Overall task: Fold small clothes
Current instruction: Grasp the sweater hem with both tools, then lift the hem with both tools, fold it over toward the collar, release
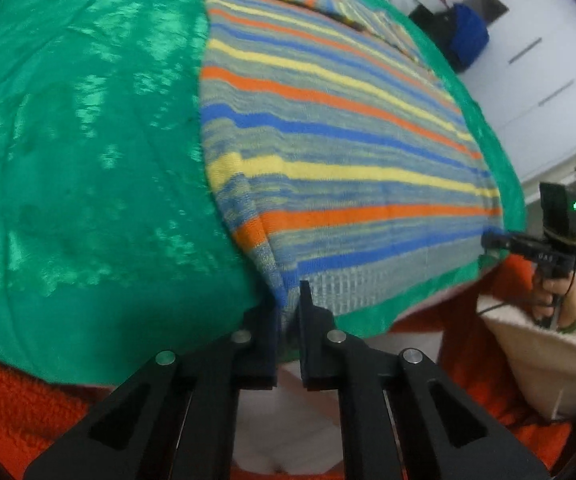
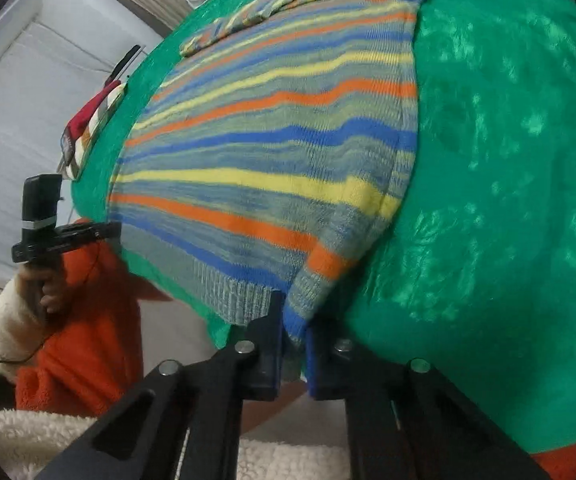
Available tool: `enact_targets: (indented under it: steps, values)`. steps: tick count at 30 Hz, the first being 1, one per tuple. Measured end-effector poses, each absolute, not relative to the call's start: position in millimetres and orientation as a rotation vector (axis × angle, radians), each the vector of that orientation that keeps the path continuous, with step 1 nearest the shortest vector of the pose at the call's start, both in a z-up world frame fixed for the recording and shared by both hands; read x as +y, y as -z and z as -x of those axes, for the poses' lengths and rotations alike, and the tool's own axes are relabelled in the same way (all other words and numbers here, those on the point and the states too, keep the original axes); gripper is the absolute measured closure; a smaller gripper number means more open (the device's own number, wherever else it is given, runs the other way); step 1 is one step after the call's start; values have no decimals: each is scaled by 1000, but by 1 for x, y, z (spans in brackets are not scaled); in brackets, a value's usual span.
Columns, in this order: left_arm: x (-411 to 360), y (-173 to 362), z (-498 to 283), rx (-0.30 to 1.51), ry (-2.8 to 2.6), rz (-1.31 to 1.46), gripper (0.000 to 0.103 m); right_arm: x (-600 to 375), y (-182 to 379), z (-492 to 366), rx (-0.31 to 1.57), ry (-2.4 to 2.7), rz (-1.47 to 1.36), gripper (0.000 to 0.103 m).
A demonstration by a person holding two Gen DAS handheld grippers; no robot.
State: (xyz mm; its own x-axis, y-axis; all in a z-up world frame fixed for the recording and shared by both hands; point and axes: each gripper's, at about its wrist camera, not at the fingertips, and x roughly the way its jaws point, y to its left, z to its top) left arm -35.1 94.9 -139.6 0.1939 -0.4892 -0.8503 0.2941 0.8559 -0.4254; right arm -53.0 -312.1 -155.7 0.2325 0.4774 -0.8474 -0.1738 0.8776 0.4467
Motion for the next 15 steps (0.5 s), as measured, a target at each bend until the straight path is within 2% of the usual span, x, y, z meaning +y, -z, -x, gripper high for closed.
enact_targets:
  steps: [8, 15]
  values:
    - [123, 113, 68, 1231, 598, 229, 99, -328, 106, 88, 1201, -387, -238, 97]
    - [140, 112, 97, 1299, 603, 217, 99, -326, 97, 121, 1242, -408, -233, 97]
